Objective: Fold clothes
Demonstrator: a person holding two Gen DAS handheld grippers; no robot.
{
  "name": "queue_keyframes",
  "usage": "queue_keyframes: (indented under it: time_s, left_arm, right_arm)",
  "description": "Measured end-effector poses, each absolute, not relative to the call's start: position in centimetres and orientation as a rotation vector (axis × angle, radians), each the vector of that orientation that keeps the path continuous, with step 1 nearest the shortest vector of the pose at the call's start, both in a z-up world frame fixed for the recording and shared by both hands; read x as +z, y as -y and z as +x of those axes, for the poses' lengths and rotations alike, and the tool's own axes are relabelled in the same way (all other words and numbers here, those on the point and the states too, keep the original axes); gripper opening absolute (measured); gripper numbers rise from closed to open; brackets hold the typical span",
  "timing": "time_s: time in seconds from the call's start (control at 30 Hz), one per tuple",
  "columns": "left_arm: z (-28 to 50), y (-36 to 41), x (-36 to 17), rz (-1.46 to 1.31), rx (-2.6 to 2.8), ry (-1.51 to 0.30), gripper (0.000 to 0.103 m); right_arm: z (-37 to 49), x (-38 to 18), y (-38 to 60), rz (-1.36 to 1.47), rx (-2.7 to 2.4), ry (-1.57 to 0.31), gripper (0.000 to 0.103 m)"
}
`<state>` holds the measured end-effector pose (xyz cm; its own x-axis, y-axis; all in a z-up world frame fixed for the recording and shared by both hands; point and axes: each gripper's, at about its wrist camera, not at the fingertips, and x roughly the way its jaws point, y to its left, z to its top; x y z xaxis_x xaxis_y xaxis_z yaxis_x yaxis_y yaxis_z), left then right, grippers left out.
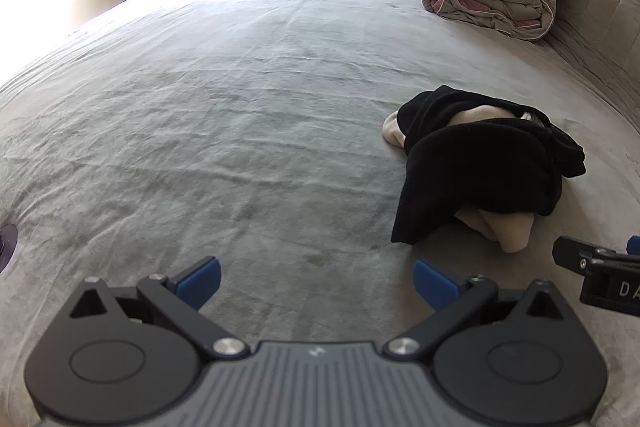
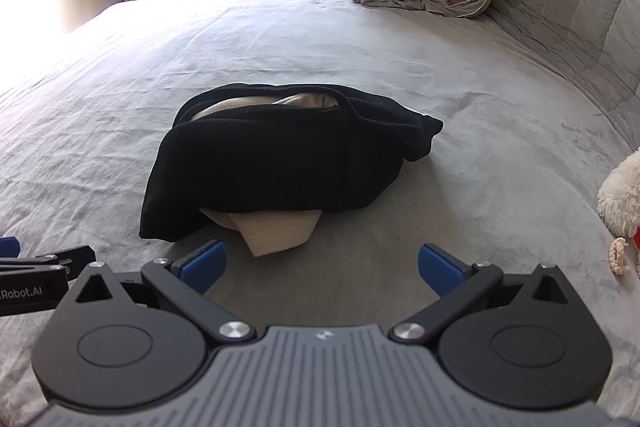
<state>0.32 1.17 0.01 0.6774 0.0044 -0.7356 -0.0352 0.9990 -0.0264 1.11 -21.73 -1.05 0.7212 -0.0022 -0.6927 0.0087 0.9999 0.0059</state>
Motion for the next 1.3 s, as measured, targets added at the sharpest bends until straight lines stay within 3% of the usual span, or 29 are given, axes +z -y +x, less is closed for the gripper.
queue_keyframes:
  time_s: [1.3]
  left_arm:
    - [0.49,-1.35,-0.07,-0.031,0.024,-0.843,0.103]
  right_arm:
    - [1.57,-1.84,21.09,-0.008,0.003,-0.810,0.103]
